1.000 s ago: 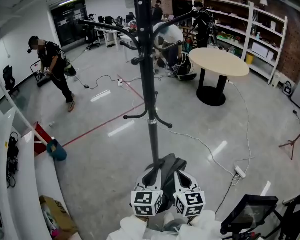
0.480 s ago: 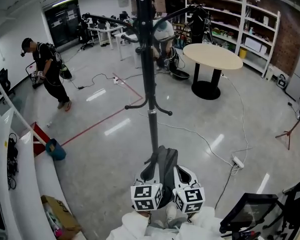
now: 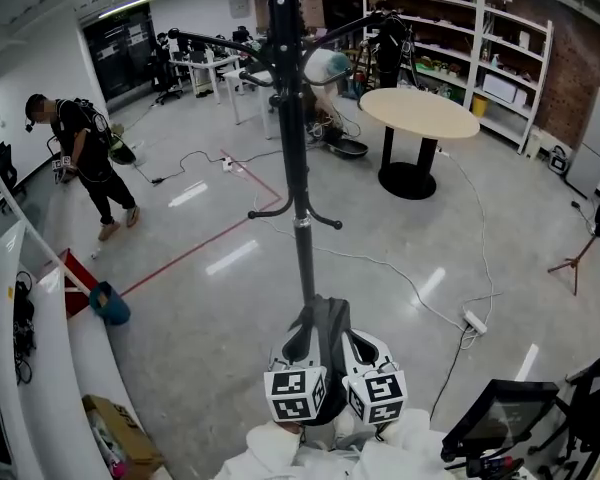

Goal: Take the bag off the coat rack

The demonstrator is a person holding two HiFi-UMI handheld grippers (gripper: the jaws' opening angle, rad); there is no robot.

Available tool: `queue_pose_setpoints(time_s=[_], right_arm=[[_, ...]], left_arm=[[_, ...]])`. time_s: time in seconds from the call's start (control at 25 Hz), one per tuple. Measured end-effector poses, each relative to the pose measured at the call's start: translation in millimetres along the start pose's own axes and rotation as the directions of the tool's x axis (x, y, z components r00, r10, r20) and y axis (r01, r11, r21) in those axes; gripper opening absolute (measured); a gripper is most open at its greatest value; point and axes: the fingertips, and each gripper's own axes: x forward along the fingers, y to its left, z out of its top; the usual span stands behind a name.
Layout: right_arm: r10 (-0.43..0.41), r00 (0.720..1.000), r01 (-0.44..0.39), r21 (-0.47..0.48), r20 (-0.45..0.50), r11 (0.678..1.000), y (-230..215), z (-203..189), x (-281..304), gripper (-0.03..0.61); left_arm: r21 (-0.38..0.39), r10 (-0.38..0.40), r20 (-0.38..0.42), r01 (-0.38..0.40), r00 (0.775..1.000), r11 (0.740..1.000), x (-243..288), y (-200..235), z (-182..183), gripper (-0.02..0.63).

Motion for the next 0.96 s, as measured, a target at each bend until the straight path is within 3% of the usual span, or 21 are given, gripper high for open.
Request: queue_pose_setpoints(time_s=[0.96], right_arm=[[-0.001, 1.000, 0.001, -0.024, -0.006, 1.000, -16, 2, 17, 0.011]], left_arm=[[0.028, -0.030, 0.001, 0.029, 1.000, 0.999, 27, -6, 8, 0.035]])
